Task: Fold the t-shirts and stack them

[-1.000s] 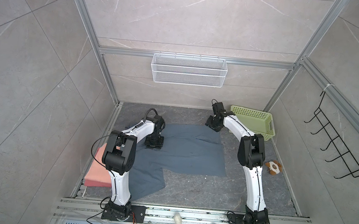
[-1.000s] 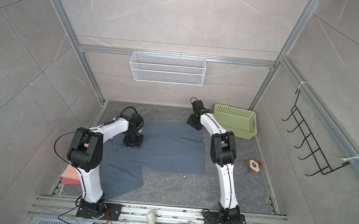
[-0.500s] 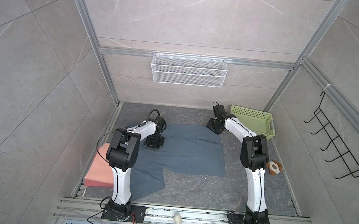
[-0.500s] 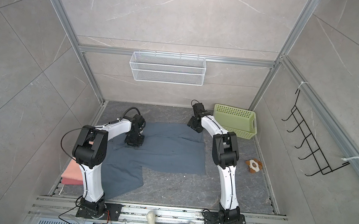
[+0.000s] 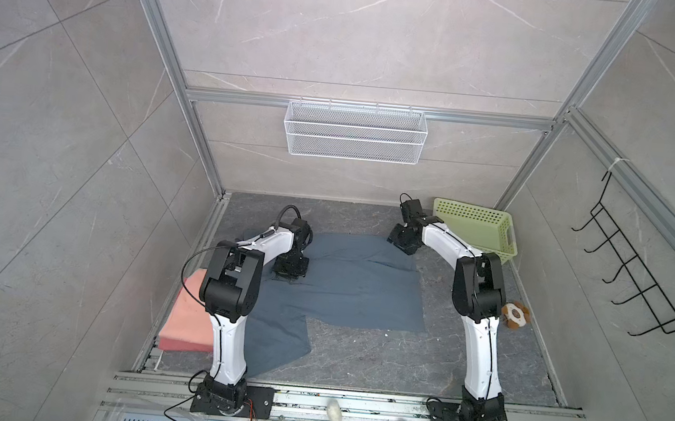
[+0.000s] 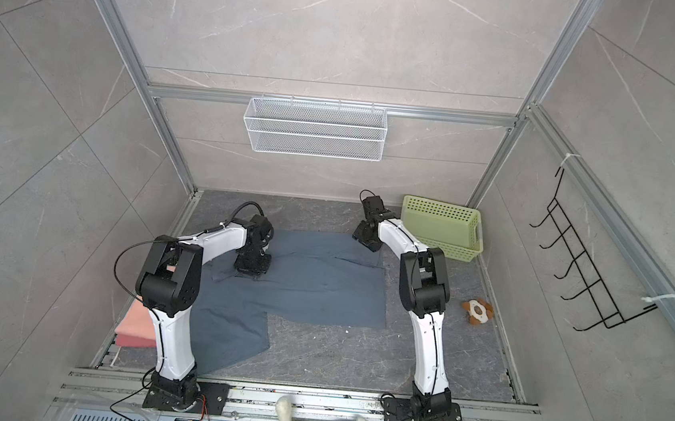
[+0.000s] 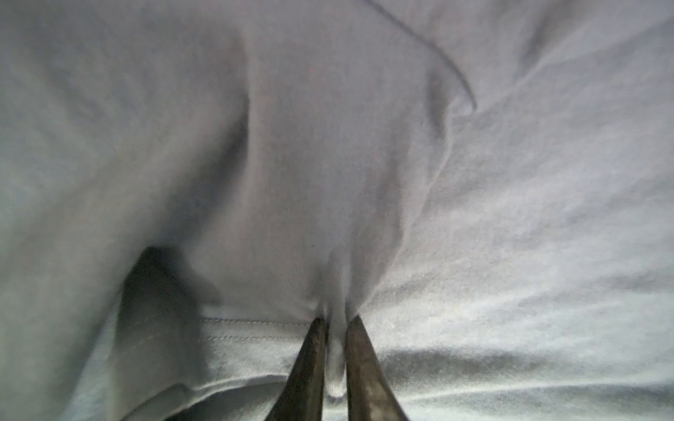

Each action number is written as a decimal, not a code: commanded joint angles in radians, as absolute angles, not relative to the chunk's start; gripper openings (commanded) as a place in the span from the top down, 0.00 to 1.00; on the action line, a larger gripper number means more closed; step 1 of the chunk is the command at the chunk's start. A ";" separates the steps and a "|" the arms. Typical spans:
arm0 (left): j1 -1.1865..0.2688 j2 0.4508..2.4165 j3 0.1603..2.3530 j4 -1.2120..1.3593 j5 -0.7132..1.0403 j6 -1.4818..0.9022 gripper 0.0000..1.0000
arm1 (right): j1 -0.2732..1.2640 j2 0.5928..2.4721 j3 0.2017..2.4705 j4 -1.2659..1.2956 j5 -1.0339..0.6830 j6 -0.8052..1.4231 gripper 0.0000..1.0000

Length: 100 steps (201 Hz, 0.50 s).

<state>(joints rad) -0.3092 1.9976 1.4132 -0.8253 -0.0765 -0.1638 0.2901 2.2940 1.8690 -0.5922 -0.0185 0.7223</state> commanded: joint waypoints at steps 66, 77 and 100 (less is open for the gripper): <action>-0.304 1.905 1.462 -0.892 0.008 -0.165 1.00 | 0.290 2.267 1.846 -0.585 -0.017 0.736 0.46; -0.304 1.908 1.501 -0.934 0.047 -0.147 1.00 | 0.292 2.270 1.841 -0.584 -0.017 0.737 0.46; -0.302 1.937 1.602 -1.043 0.118 -0.136 1.00 | 0.292 2.269 1.827 -0.578 -0.020 0.740 0.46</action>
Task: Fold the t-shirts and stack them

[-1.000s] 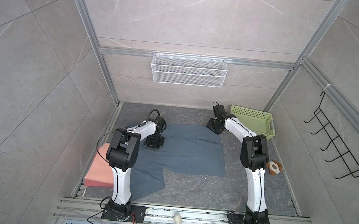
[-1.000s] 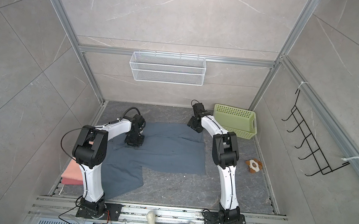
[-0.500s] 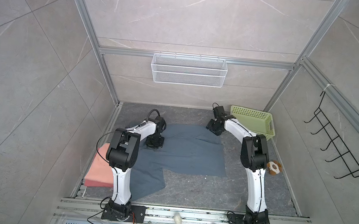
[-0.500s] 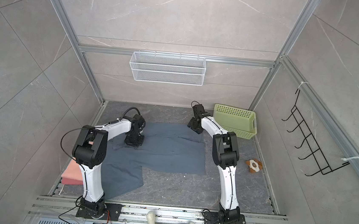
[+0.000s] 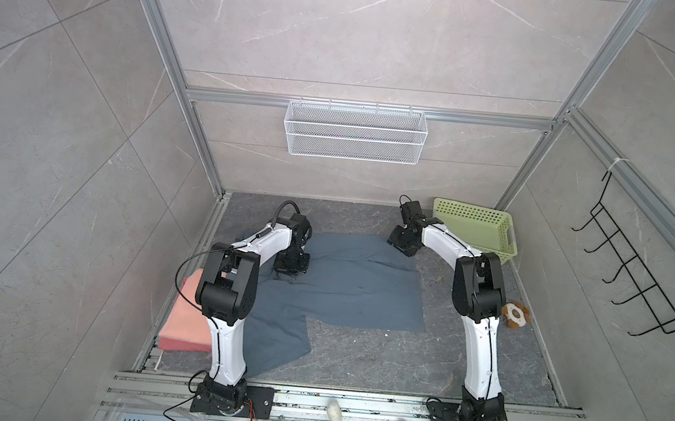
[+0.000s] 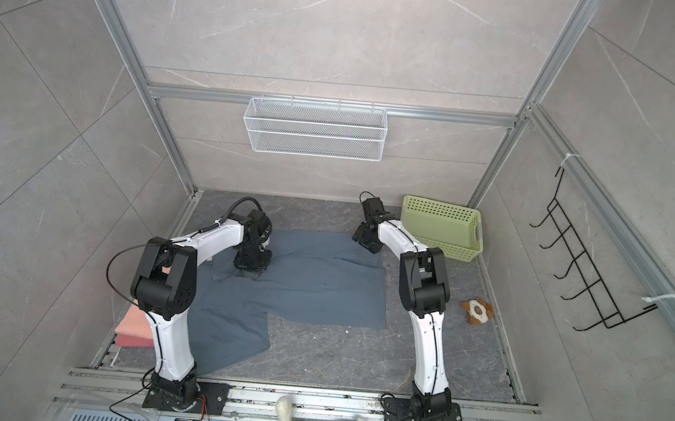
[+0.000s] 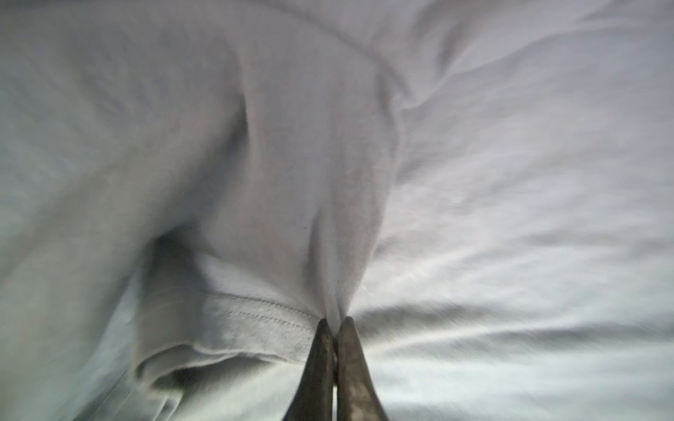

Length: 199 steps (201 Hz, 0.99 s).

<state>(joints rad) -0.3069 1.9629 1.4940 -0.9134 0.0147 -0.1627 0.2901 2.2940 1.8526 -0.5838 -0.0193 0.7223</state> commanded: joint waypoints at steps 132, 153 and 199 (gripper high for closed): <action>-0.213 2.026 1.779 -1.144 0.206 -0.154 0.47 | 0.295 2.246 1.771 -0.557 -0.029 0.763 0.46; -0.153 2.038 1.792 -1.093 0.221 -0.181 0.46 | 0.304 2.233 1.770 -0.558 -0.024 0.772 0.46; -0.074 2.094 1.784 -0.993 0.265 -0.260 0.46 | 0.320 2.166 1.740 -0.634 0.023 0.822 0.46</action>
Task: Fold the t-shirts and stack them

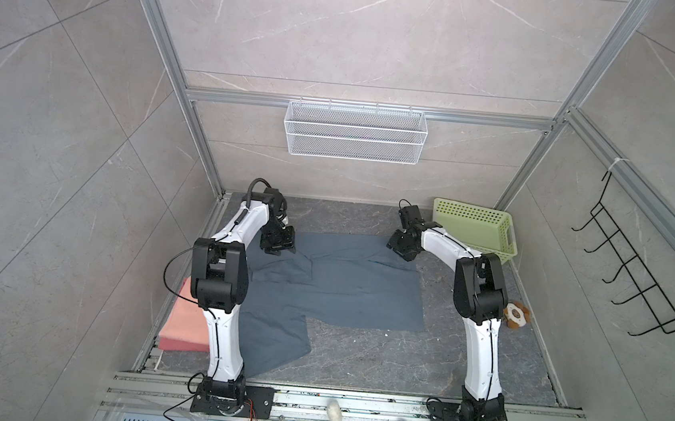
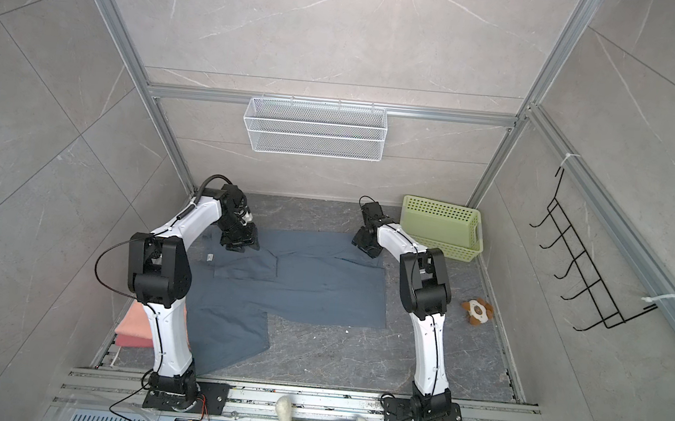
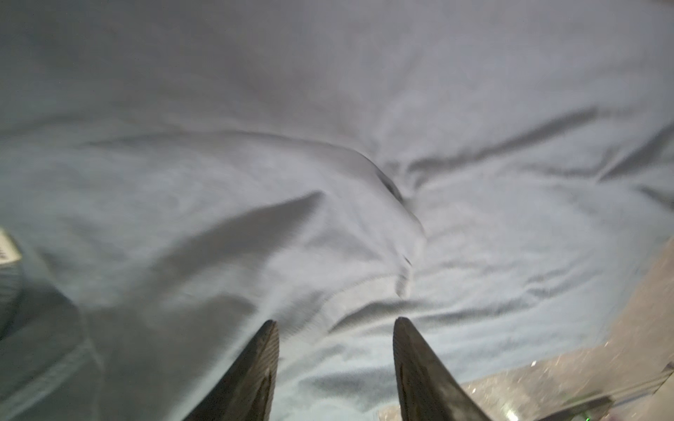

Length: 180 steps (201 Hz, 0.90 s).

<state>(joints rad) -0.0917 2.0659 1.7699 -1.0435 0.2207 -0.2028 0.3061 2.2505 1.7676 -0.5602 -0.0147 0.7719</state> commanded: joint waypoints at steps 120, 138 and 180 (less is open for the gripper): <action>-0.053 2.141 1.784 -0.952 0.260 -0.293 0.46 | 0.260 2.104 1.526 -0.610 0.068 0.904 0.49; -0.052 2.140 1.782 -0.954 0.258 -0.294 0.46 | 0.258 2.123 1.540 -0.595 0.051 0.903 0.52; -0.049 2.129 1.750 -0.945 0.248 -0.301 0.46 | 0.262 2.154 1.595 -0.614 0.033 0.896 0.61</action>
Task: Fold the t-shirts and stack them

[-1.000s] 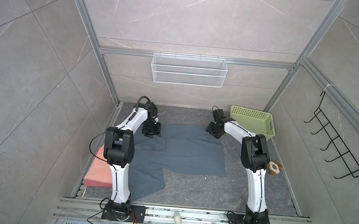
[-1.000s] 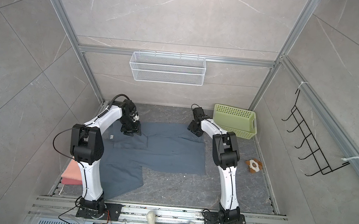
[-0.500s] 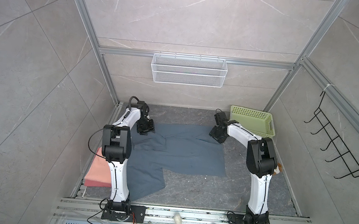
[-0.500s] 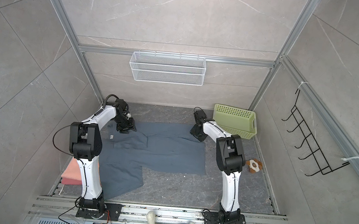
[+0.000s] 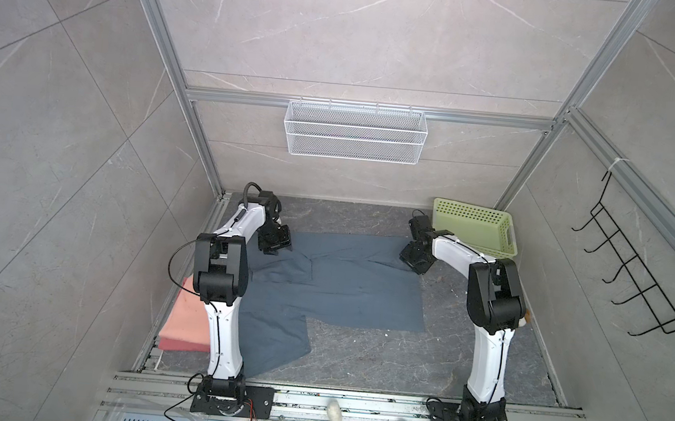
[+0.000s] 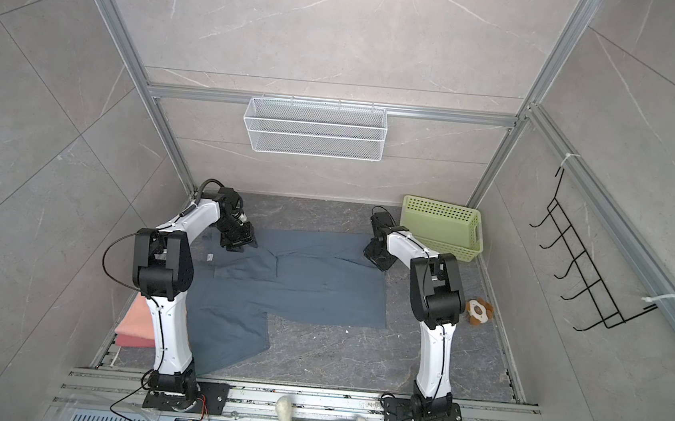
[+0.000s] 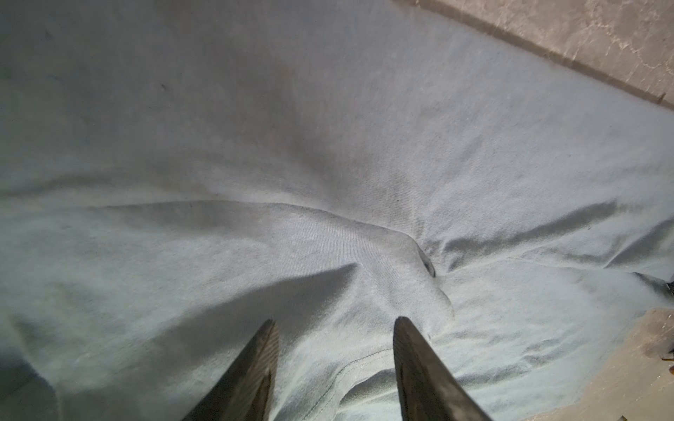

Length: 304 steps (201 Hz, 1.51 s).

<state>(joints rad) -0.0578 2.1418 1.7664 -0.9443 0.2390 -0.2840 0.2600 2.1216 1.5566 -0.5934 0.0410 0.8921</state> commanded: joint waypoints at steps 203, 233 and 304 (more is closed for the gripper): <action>-0.016 2.113 1.694 -0.909 0.232 -0.338 0.46 | 0.241 2.321 2.066 -0.916 0.138 0.563 1.00; -0.012 2.108 1.684 -0.905 0.226 -0.342 0.46 | 0.244 2.303 2.024 -0.934 0.138 0.522 1.00; -0.007 2.113 1.701 -0.913 0.222 -0.340 0.46 | 0.247 2.322 1.961 -0.960 0.209 0.555 0.76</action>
